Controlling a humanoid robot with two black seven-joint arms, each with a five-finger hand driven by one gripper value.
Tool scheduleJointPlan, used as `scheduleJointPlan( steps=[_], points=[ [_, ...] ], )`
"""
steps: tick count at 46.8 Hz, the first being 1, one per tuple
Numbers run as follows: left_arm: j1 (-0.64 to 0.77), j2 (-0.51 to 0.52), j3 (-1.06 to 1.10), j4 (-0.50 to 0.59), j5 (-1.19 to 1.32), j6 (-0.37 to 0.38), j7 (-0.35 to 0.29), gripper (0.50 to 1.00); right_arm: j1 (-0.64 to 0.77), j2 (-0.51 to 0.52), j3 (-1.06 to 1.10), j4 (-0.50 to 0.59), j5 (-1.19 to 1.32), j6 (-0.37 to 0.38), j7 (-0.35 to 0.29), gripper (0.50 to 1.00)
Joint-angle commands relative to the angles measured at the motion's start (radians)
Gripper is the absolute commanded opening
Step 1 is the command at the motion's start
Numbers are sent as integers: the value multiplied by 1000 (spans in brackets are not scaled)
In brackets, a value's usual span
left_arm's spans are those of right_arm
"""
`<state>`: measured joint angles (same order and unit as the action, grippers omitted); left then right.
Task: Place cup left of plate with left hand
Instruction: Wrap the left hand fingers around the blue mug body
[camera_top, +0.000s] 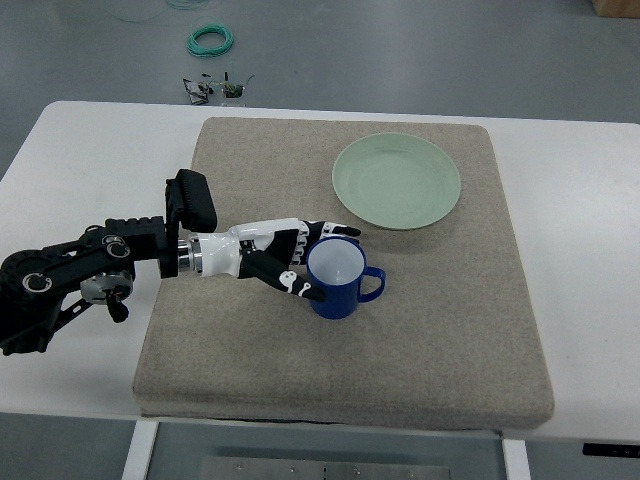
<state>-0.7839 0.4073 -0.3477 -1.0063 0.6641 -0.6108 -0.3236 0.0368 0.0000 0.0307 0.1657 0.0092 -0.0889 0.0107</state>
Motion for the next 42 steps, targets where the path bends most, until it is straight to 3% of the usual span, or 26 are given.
scheduleJointPlan(
  steps=[1, 23, 26, 34, 42],
  points=[
    [-1, -16, 1, 14, 0, 0, 0, 996, 0, 0, 0, 0, 0, 0, 0, 934],
    [-5, -53, 9, 43, 2, 0, 0, 973, 0, 0, 0, 0, 0, 0, 0, 934],
    [-6, -54, 9, 43, 3, 0, 0, 951, 0, 0, 0, 0, 0, 0, 0, 934],
    [-9, -56, 7, 45, 11, 0, -3, 791, 0, 0, 0, 0, 0, 0, 0, 934],
    [-9, -77, 7, 74, 14, 0, -3, 763, 0, 0, 0, 0, 0, 0, 0, 934]
  ],
)
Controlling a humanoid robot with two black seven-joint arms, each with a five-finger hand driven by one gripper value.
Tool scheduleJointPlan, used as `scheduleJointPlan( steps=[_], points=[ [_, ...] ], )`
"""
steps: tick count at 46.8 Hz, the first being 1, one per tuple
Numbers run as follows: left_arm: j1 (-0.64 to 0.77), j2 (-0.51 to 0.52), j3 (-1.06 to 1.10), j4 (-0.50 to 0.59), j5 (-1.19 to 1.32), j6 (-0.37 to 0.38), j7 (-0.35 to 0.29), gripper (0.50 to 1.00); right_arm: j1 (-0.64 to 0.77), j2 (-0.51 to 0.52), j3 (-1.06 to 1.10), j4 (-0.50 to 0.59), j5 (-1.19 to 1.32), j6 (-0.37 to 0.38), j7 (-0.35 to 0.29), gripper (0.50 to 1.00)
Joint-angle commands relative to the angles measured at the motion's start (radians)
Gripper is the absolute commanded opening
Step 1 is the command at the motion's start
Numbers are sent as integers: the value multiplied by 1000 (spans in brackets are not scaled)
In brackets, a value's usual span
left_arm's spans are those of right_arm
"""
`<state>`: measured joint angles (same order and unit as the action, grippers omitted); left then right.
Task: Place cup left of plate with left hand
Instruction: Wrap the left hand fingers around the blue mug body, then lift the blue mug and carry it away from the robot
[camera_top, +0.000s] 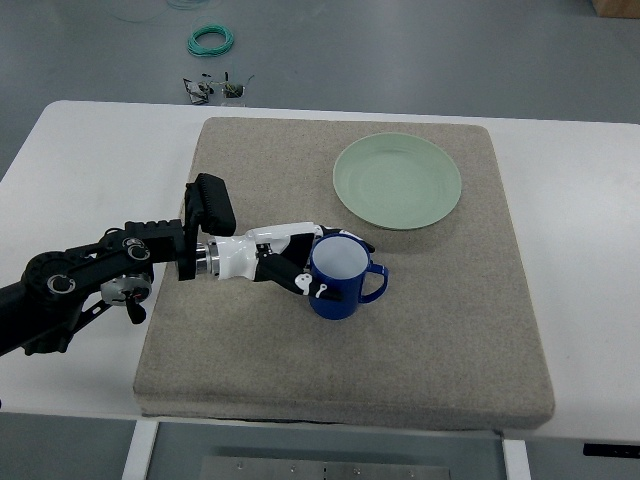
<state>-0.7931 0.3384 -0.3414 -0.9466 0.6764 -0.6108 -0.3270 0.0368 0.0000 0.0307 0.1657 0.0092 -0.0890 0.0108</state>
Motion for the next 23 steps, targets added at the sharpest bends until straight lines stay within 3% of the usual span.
scheduleJointPlan(
  steps=[1, 6, 9, 23],
  points=[
    [0, -10, 1, 17, 2, 0, 0, 742, 0, 0, 0, 0, 0, 0, 0, 934],
    [0, -15, 1, 20, 3, 0, 0, 626, 0, 0, 0, 0, 0, 0, 0, 934],
    [0, -16, 1, 20, 3, 0, 0, 598, 0, 0, 0, 0, 0, 0, 0, 934],
    [-2, -21, -13, 20, -8, 0, 0, 598, 0, 0, 0, 0, 0, 0, 0, 934]
  ],
)
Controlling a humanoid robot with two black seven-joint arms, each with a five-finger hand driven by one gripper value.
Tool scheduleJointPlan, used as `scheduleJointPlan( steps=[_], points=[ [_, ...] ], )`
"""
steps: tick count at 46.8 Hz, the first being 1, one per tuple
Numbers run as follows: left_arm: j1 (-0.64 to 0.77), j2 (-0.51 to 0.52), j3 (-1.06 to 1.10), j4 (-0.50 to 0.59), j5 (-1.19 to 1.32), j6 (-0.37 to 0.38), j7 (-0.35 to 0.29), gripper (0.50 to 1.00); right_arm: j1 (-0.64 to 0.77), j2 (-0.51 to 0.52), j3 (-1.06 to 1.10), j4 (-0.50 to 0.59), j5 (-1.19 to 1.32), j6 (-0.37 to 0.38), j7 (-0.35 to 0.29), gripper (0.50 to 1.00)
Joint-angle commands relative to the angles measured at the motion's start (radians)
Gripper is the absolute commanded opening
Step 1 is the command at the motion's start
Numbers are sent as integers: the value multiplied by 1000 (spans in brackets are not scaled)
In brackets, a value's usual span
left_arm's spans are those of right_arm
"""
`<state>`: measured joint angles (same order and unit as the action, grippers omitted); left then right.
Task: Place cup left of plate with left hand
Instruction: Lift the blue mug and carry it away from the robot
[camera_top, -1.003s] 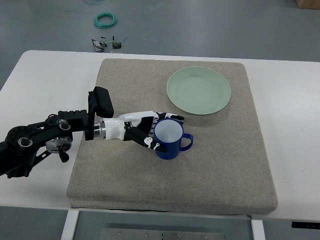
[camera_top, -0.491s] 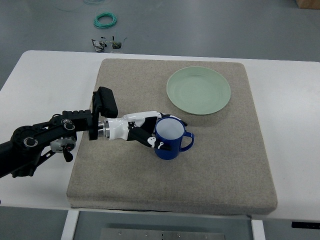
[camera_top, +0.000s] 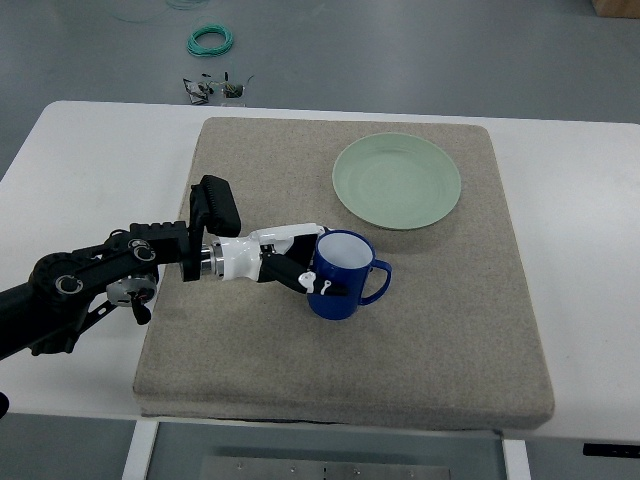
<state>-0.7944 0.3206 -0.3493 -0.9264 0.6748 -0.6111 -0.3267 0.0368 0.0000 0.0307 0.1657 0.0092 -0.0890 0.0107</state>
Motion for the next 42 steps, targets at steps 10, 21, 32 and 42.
scheduleJointPlan(
  steps=[10, 21, 32, 42],
  points=[
    [-6, -6, -66, -6, -15, 89, 0, 613, 0, 0, 0, 0, 0, 0, 0, 934],
    [-11, -5, -143, -6, -17, 204, -2, 613, 0, 0, 0, 0, 0, 0, 0, 934],
    [-8, 11, -215, 0, -18, 355, -9, 613, 0, 0, 0, 0, 0, 0, 0, 934],
    [-8, 11, -272, 86, -20, 407, -14, 613, 0, 0, 0, 0, 0, 0, 0, 934]
  ],
)
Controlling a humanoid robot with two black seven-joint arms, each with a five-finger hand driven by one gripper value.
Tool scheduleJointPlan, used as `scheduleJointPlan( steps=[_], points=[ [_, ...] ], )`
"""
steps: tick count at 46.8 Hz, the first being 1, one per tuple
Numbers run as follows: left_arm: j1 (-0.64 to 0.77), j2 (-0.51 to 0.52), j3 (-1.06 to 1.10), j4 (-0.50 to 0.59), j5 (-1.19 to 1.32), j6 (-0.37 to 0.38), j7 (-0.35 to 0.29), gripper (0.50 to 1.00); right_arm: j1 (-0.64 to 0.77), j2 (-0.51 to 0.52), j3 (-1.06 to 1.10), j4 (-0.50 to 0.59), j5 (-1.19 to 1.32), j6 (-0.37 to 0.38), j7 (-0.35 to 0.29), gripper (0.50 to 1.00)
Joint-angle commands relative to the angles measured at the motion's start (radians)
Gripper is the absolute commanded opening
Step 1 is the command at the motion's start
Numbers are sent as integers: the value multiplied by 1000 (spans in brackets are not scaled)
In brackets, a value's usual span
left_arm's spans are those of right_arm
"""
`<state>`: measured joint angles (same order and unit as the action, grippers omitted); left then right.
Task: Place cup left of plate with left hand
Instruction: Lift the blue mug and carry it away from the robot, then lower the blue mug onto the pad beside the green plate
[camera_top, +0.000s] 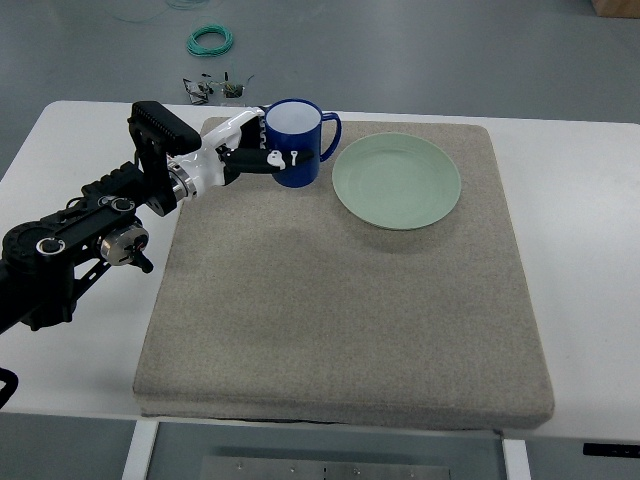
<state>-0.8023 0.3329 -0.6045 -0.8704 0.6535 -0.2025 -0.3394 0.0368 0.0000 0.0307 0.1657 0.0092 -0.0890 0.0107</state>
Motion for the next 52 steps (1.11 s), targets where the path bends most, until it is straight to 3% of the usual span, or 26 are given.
scheduleJointPlan(
  steps=[1, 8, 14, 33, 38, 52],
  points=[
    [0, -2, -20, 39, 2, -5, -1, 613, 0, 0, 0, 0, 0, 0, 0, 934],
    [0, 0, -23, 91, -9, -9, -4, 615, 0, 0, 0, 0, 0, 0, 0, 934],
    [2, 3, -21, 117, -20, -9, -4, 656, 0, 0, 0, 0, 0, 0, 0, 934],
    [3, 2, -21, 202, -35, 17, -15, 658, 0, 0, 0, 0, 0, 0, 0, 934],
    [8, 0, -20, 217, -35, 34, -35, 694, 0, 0, 0, 0, 0, 0, 0, 934],
    [14, -9, -17, 219, -35, 35, -56, 694, 0, 0, 0, 0, 0, 0, 0, 934]
  ],
)
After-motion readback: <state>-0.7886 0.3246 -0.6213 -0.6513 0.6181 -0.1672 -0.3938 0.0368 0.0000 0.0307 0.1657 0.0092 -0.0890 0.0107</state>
